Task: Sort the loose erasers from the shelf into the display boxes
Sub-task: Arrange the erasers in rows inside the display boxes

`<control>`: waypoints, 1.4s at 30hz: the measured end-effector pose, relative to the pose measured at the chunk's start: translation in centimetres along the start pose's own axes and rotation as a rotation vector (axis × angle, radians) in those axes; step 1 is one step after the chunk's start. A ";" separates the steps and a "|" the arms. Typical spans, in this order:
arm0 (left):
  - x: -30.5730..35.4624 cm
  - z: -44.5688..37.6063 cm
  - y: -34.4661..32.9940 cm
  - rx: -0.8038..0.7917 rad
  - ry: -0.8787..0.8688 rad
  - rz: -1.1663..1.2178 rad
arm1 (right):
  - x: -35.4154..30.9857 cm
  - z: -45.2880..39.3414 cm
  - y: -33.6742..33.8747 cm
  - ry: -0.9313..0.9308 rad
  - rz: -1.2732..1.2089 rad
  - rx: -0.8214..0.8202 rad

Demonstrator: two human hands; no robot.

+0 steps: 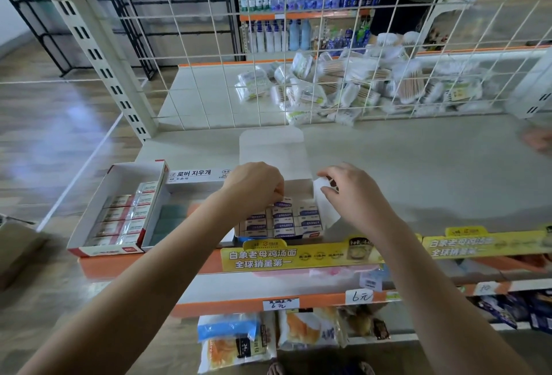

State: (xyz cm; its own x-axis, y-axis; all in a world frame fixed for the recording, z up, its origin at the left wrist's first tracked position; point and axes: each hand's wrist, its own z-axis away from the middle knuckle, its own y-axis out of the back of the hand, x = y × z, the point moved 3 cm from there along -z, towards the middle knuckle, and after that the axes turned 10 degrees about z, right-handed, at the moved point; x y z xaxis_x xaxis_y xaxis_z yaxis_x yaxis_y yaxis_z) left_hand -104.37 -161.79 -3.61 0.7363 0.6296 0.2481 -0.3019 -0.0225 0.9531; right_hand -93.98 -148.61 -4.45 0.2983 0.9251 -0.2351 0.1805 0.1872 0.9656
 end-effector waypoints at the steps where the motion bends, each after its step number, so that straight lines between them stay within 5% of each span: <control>1: 0.0 -0.1 0.0 -0.008 -0.003 0.001 | 0.0 0.0 0.0 0.000 0.000 0.000; 14: -0.2 0.1 -0.2 0.014 0.012 0.112 | 0.1 -0.2 0.0 -0.010 -0.045 -0.003; 30: 0.7 0.4 0.0 0.079 -0.054 -0.137 | 1.5 0.1 0.7 -0.037 -0.179 -0.065; 36: 5.4 -2.1 3.1 0.208 -0.241 -0.067 | 5.4 0.5 3.6 -0.002 -0.225 -0.109; 42: 15.2 -6.8 2.7 0.139 -0.413 -0.083 | 13.9 3.0 7.0 -0.139 -0.073 -0.153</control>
State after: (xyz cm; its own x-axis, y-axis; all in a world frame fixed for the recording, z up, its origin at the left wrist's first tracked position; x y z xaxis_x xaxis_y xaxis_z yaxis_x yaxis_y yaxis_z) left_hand -98.13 -147.03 1.58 0.9432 0.2713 0.1917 -0.1683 -0.1074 0.9799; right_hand -85.78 -135.46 -1.34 0.4181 0.8546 -0.3079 0.0649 0.3099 0.9485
